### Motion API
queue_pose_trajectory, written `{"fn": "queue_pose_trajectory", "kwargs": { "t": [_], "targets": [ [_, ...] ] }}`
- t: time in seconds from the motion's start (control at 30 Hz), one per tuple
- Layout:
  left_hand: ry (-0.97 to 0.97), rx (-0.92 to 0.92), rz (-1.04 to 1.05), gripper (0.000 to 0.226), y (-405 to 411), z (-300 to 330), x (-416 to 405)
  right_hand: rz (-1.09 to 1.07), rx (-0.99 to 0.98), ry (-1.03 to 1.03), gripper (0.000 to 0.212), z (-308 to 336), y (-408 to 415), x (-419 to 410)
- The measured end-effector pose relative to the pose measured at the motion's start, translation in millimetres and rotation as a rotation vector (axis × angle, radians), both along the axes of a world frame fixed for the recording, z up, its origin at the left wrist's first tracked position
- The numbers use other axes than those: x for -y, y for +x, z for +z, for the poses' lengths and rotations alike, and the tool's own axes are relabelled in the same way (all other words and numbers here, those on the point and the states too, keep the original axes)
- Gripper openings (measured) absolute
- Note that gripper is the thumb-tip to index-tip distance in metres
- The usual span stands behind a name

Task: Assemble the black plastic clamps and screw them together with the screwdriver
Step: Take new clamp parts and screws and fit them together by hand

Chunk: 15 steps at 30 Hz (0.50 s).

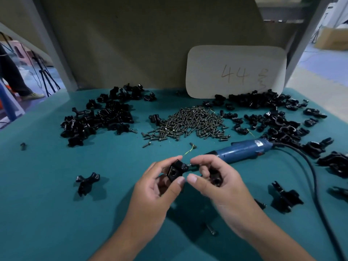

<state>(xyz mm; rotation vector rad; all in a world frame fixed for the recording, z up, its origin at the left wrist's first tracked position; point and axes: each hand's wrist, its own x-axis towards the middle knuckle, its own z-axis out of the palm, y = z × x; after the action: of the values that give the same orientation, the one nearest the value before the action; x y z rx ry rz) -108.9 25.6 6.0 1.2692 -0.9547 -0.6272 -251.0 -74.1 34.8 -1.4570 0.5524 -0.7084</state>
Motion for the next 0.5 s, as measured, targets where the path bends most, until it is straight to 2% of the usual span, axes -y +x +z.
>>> {"fn": "queue_pose_trajectory", "kwargs": {
  "t": [0.07,0.17,0.37,0.5],
  "targets": [
    [-0.001,0.052,-0.028,0.040,-1.6,0.4,-1.1,-0.039,-0.047,-0.179,0.026,1.1,0.5,0.1],
    [-0.022,0.027,-0.097,0.052,-3.7,0.8,-2.1,-0.060,-0.048,-0.262,0.022,1.5,0.8,1.1],
    [-0.103,0.070,-0.074,0.071,-6.1,-2.3,-2.0,-0.079,0.003,-0.050,0.023,-2.0,-0.3,4.3],
    [-0.136,0.346,0.097,0.046,-2.1,-3.6,-1.7,-0.036,-0.006,0.024,0.017,-5.6,1.4,2.7]
  ]
}}
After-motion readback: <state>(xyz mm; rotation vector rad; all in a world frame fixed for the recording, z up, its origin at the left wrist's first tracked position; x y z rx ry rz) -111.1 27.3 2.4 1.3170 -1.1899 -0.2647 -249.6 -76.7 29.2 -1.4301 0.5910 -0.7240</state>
